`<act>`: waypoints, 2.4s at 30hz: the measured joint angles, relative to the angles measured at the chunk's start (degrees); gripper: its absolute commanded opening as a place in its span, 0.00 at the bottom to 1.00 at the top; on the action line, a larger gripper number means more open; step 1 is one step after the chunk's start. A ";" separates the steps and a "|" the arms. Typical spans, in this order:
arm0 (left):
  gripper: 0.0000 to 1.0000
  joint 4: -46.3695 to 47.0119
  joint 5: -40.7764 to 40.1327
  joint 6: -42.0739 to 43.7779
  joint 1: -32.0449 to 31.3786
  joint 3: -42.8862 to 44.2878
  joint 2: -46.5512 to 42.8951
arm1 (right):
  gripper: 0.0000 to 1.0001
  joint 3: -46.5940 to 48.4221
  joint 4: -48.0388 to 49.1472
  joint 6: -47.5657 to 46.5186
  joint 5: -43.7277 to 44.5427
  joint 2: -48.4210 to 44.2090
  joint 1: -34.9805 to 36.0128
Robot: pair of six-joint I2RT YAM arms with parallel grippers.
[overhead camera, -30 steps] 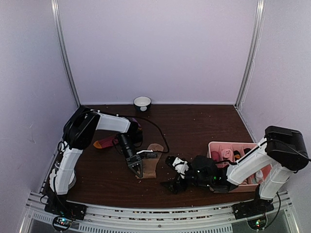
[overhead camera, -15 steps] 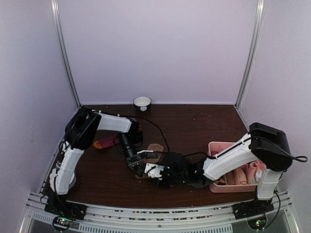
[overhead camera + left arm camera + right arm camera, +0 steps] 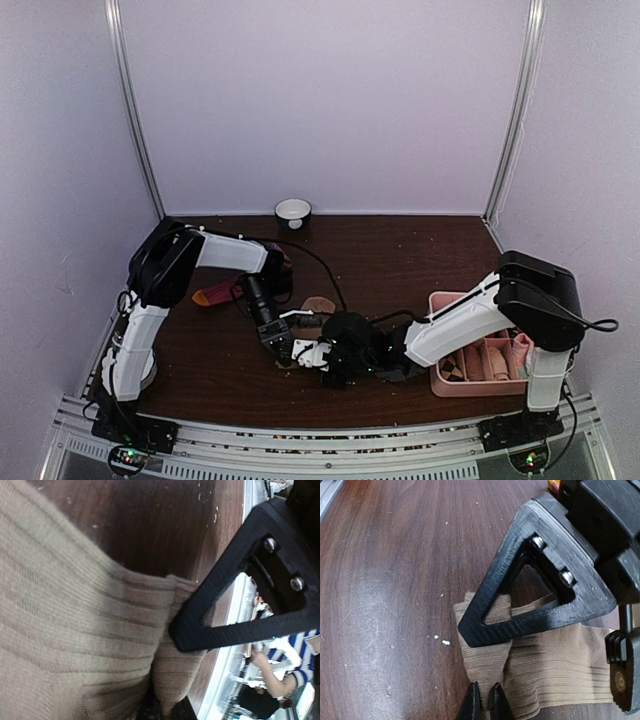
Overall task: Roll the socks
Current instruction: Roll the sock at the center of the board.
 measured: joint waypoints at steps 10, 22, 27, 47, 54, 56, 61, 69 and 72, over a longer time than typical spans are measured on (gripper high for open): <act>0.98 16.41 -12.15 -2.03 -0.63 -12.02 -17.51 | 0.00 0.94 -2.86 8.57 -12.04 -0.02 -4.72; 0.91 39.60 -31.50 -8.09 5.22 -24.79 -45.03 | 0.00 5.42 -11.37 16.04 -25.94 1.40 -10.10; 0.94 44.11 -30.45 -4.33 10.45 -30.51 -44.00 | 0.00 8.39 -14.80 18.93 -31.32 3.30 -12.31; 0.51 50.95 -28.41 18.58 -14.78 -42.23 -42.05 | 0.00 13.14 -17.88 34.14 -50.99 10.38 -19.15; 0.46 54.77 -33.29 18.88 -15.06 -41.20 -38.38 | 0.00 13.27 -18.27 34.93 -52.06 10.62 -19.52; 0.46 55.95 -34.34 18.84 -15.21 -41.13 -38.38 | 0.00 13.42 -18.49 34.93 -52.28 10.71 -19.61; 0.47 57.31 -35.67 18.51 -15.69 -41.13 -38.47 | 0.00 13.90 -19.28 34.93 -52.94 11.02 -19.78; 0.30 57.44 -36.61 17.97 -15.85 -40.94 -37.83 | 0.00 13.92 -19.37 35.43 -53.40 11.13 -19.93; 0.29 57.46 -37.20 17.64 -15.85 -40.28 -36.06 | 0.00 13.92 -19.23 36.15 -53.40 11.13 -19.93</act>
